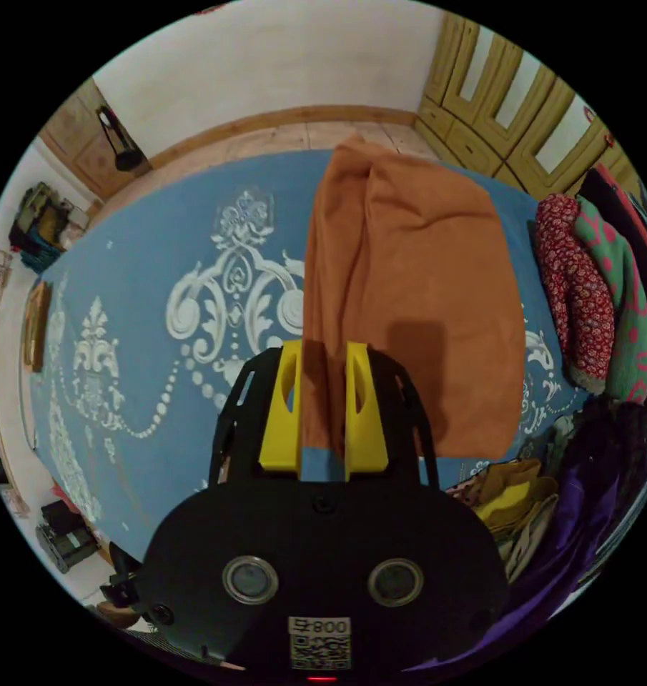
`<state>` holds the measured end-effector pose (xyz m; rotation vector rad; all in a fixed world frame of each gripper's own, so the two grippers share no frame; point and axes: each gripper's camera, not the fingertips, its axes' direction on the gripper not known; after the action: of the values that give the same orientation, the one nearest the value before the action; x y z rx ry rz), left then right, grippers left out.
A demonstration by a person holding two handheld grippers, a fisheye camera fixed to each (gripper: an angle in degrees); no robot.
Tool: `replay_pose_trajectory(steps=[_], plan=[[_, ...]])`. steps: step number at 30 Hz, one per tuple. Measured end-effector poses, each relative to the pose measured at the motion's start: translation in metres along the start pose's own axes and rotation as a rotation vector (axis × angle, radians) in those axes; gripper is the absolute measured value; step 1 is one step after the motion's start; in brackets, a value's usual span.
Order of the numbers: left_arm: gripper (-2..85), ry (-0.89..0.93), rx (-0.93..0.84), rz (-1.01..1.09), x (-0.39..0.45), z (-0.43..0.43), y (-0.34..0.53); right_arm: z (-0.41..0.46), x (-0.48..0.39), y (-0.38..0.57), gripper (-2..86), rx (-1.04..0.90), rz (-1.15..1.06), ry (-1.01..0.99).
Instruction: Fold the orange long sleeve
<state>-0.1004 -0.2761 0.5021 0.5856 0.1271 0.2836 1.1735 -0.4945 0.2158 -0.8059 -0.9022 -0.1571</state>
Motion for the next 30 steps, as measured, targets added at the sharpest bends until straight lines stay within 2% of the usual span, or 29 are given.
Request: replay_pose_trajectory(steps=[3, 8, 13, 15, 18, 22, 26, 29, 30], plan=[[0.2, -0.004, 0.012, 0.003, -0.012, -0.026, 0.001, 0.026, -0.018, -0.008, 4.6, 0.014, 0.021, 0.055], [0.2, 0.032, 0.032, -0.032, -0.037, -0.068, 0.002, 0.035, -0.045, -0.015, 2.5, 0.037, 0.032, 0.018], [0.1, 0.086, 0.027, -0.066, -0.066, -0.118, -0.004, 0.029, -0.084, 0.01, 1.8, 0.067, -0.082, -0.07], [0.2, 0.129, 0.022, -0.116, -0.08, -0.137, -0.005, 0.025, -0.112, 0.038, 1.6, 0.081, -0.154, -0.15], [0.2, 0.197, 0.116, -0.221, -0.109, -0.185, 0.005, 0.028, -0.156, 0.082, 1.5, 0.048, -0.274, -0.269], [0.2, 0.216, 0.269, -0.364, -0.152, -0.261, 0.036, 0.032, -0.202, 0.143, 1.5, 0.033, -0.371, -0.258], [0.3, 0.198, 0.329, -0.44, -0.18, -0.314, 0.06, 0.03, -0.246, 0.203, 1.7, -0.036, -0.513, -0.456], [0.4, 0.19, 0.378, -0.505, -0.196, -0.349, 0.075, 0.054, -0.286, 0.255, 2.1, -0.153, -0.645, -0.404], [0.5, 0.197, 0.401, -0.528, -0.201, -0.361, 0.079, 0.066, -0.292, 0.268, 2.2, -0.183, -0.623, -0.373]])
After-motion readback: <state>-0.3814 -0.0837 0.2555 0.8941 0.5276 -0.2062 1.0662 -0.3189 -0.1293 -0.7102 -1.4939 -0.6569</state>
